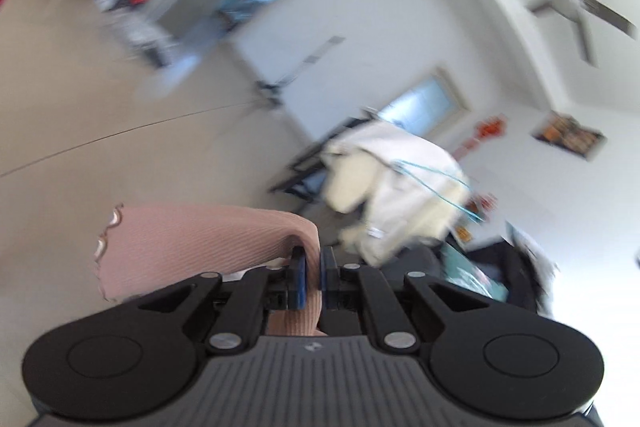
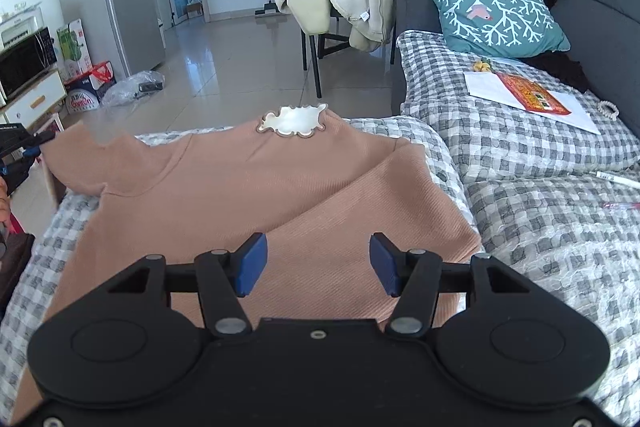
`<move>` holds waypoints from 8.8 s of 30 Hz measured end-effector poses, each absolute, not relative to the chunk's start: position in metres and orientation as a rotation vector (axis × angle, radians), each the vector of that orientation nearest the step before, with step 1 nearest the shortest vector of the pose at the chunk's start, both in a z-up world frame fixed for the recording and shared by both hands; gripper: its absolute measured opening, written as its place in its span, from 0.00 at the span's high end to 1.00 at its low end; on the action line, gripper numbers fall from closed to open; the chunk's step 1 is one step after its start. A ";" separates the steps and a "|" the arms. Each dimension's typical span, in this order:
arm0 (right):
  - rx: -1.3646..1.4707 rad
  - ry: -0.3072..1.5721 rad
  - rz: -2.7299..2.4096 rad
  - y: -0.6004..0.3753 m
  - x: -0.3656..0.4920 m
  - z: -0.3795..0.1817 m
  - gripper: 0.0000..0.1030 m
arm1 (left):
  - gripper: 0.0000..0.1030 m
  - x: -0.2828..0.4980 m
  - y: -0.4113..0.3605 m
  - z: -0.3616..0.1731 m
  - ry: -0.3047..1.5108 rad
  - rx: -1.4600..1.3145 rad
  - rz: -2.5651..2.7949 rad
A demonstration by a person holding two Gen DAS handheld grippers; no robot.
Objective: Fold clothes
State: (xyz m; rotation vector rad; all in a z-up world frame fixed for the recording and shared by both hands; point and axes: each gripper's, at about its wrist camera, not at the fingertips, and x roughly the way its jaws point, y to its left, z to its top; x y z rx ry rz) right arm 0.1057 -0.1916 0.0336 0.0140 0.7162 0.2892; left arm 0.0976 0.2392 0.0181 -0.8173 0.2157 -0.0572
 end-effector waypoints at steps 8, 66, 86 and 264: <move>0.240 0.727 0.299 -0.216 0.108 0.039 0.43 | 0.95 0.085 0.108 0.047 0.280 -0.498 -0.459; 0.034 0.624 0.435 -0.210 0.064 0.028 0.67 | 0.45 0.103 0.060 -0.008 0.672 0.212 -0.363; -0.130 0.603 0.314 -0.145 0.088 0.017 0.94 | 0.93 0.109 0.090 -0.033 0.681 0.202 -0.278; 0.736 0.728 0.312 -0.357 0.092 -0.035 0.77 | 0.56 0.082 0.192 -0.030 0.776 -0.775 -0.395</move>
